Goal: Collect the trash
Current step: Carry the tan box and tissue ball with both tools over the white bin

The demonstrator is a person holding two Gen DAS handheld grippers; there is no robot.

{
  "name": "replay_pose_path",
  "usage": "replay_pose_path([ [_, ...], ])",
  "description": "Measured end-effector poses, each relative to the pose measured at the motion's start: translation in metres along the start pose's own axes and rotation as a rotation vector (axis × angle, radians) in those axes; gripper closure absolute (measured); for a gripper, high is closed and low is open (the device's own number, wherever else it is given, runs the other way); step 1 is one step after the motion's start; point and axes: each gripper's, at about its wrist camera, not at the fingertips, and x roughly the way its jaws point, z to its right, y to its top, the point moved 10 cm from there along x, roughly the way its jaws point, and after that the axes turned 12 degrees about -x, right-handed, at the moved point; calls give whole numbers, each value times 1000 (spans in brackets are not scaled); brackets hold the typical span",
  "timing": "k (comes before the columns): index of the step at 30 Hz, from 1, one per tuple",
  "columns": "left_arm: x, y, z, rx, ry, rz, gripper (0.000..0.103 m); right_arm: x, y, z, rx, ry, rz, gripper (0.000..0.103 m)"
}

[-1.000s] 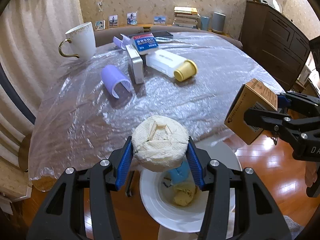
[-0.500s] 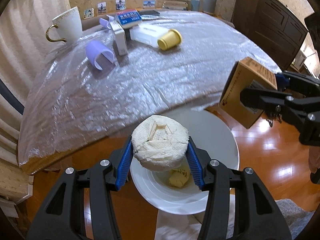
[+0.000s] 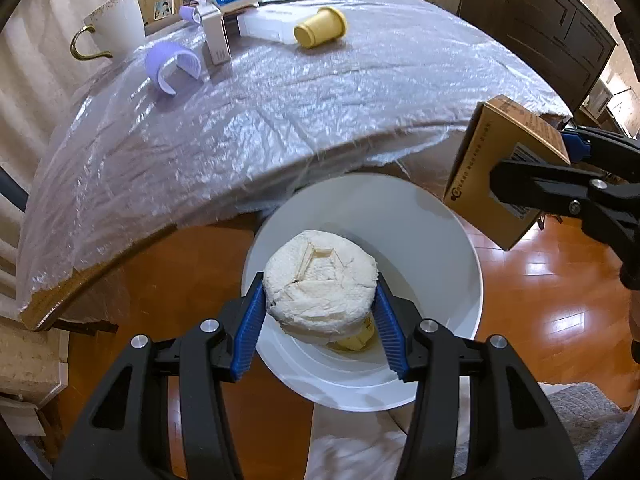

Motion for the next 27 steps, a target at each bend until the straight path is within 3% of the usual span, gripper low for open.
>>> replay_pose_path([
  [27,40,-16,-9,-10,30,-45,51,52,-50,-10,-7,3,-161,45],
])
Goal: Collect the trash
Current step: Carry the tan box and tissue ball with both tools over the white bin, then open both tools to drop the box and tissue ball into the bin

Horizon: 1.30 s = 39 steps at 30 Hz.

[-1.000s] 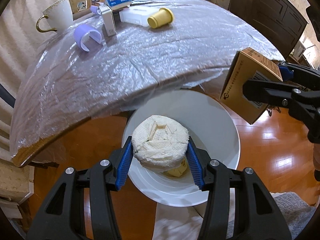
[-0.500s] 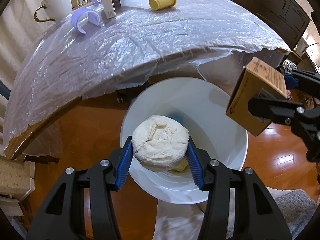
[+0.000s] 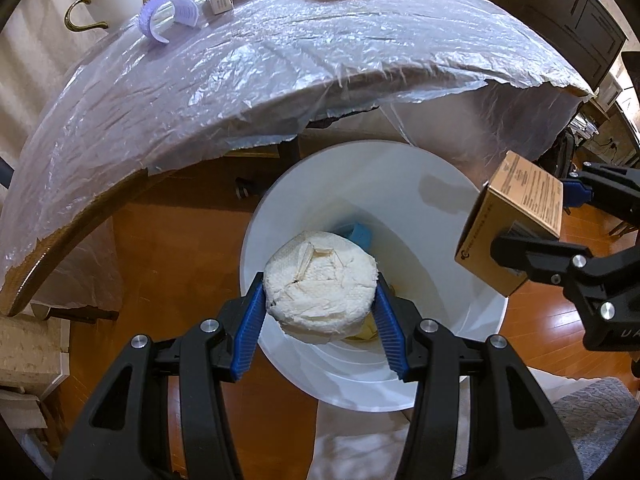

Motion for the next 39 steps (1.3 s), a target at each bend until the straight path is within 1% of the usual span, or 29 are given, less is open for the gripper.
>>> replay_pose_path([
  [8,16,0,-3,-1,7,-9,51,14,-6,0,-7,-7,-26,45],
  [16,37,3,-7,-8,16,-25,51,28,-4,-1,-12,-15,-44,45],
  [26,52,5,-10,-9,25,-41,51,47,-3,2,-17,-19,-72,45],
  [39,76,9,-13,2,33,-51,51,52,-4,3,-18,-19,-87,45],
])
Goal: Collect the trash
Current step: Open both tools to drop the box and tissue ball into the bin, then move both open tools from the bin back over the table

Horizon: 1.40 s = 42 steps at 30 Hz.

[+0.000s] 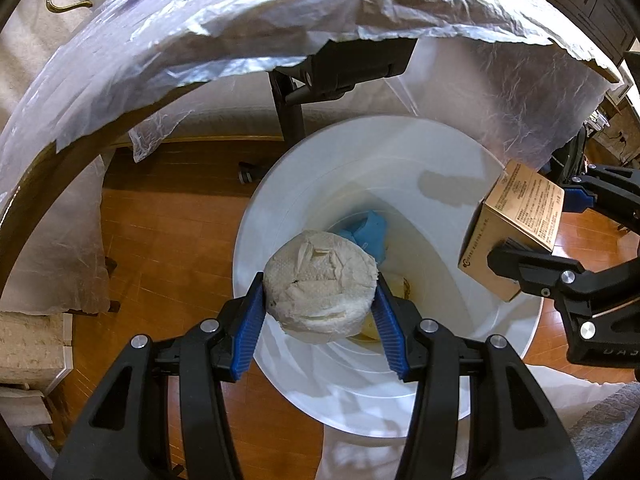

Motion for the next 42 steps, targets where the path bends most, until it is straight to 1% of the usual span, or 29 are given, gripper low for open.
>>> replay_pose_path([
  [6,-6,-4,1,5,7,-4,51,1,0,3,4,-3,-5,45],
  [7,-7,-4,1,4,8,-5,51,2,0,3,7,7,-7,45],
  [15,-12,-1,3,4,12,-7,50,6,0,6,4,5,-12,44],
  [16,-13,0,3,6,12,1,47,6,1,6,6,4,-12,44],
  [17,-14,1,3,8,19,9,42,6,0,7,11,2,-14,43],
  [18,-14,2,2,10,30,15,26,6,0,7,16,5,-17,38],
  [19,-15,3,3,12,30,24,20,4,0,7,22,9,-10,34],
  [20,-17,5,4,10,18,35,19,3,1,8,20,7,-4,30],
  [21,-18,5,4,5,8,39,19,2,2,8,18,3,-1,30],
  [24,-20,7,4,-13,-3,44,19,-3,2,12,12,-15,5,30],
  [30,-21,8,3,-12,-2,46,19,-7,3,18,24,-17,20,29],
  [33,-25,8,4,-8,-6,55,19,-17,3,17,25,-13,35,29],
  [35,-37,6,2,-5,-5,76,19,-36,3,15,16,-22,46,29],
  [36,-51,8,1,0,-4,99,19,-46,4,14,2,-26,64,29],
  [37,-67,9,0,3,-7,134,19,-61,7,11,-20,-36,96,29],
  [38,-85,13,-1,3,-18,172,19,-84,14,8,-58,-64,147,29],
  [39,-111,20,-1,-1,-41,227,19,-103,22,7,-88,-93,194,28],
  [40,-130,27,-3,-7,-55,271,15,-117,29,7,-106,-120,232,24],
  [41,-156,39,-6,-19,-64,340,10,-139,42,9,-125,-173,308,10],
  [42,-173,49,-9,-29,-64,399,1,-153,52,11,-134,-205,369,4],
])
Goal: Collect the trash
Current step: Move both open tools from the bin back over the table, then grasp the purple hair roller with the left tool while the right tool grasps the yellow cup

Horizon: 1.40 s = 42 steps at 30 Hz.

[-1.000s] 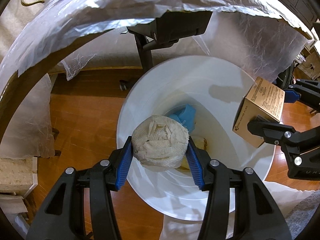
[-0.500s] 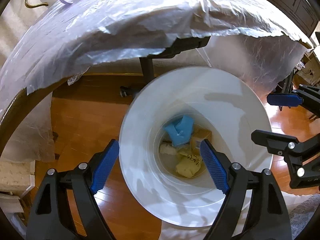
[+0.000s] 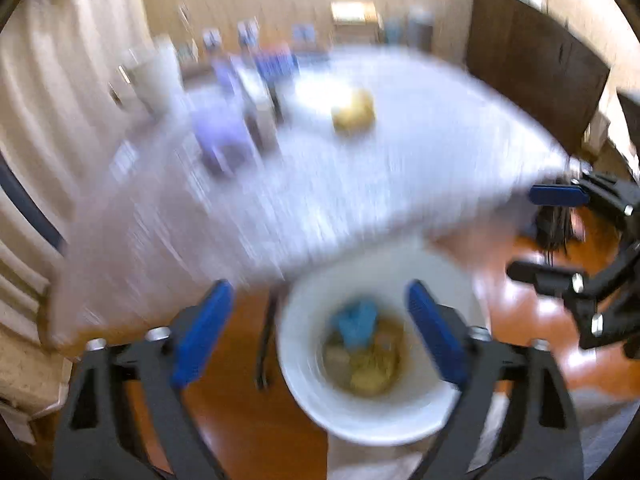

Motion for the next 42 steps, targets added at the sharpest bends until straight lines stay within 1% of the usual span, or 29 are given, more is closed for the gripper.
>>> replay_pose_path([
  [1,-10,15,-2,-7,6,61,1,-8,19,7,-1,-24,75,4],
  [3,-15,44,-8,-12,41,143,1,-4,38,18,23,-29,118,4],
  [4,-10,56,-13,-12,67,157,1,5,49,24,41,-23,120,4],
  [6,7,74,-23,-12,115,158,1,21,62,33,51,-24,114,4],
  [8,25,86,-31,-29,127,145,1,45,73,39,49,-31,89,4],
  [10,46,96,-38,-52,121,123,1,66,79,41,34,-30,69,4],
  [14,72,106,-48,-70,139,96,1,102,89,43,4,-31,25,4],
  [16,85,111,-53,-81,139,80,1,111,90,44,8,-26,7,5],
  [18,93,112,-57,-95,132,64,1,122,92,45,15,-16,-10,10],
  [20,101,113,-60,-111,128,49,1,130,94,45,27,-5,-20,11],
  [22,108,114,-64,-127,128,36,1,136,95,45,33,6,-26,12],
  [24,112,116,-65,-136,123,31,1,140,96,44,36,17,-33,16],
  [32,121,117,-63,-134,114,19,1,150,98,44,35,25,-48,23],
  [36,126,118,-64,-136,102,7,2,154,97,43,39,40,-62,33],
  [38,127,116,-64,-135,95,0,6,156,95,43,51,59,-70,39],
  [42,131,113,-65,-137,87,-15,8,160,93,45,67,61,-79,46],
])
